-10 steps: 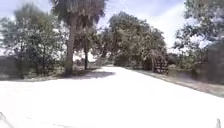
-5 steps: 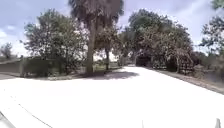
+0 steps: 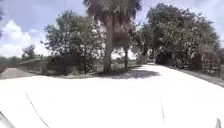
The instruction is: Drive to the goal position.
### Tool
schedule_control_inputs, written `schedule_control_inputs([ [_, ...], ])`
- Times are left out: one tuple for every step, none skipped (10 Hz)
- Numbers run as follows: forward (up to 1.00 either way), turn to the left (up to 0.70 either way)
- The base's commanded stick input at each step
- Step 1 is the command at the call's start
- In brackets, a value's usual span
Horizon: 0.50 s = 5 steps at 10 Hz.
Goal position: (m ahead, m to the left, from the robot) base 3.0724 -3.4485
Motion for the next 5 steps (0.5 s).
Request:
schedule_control_inputs([
  [0.50, 0.51],
  [0.50, 0.51],
  [0.50, 0.51],
  [0.50, 0.51],
  [0.50, 0.51],
])
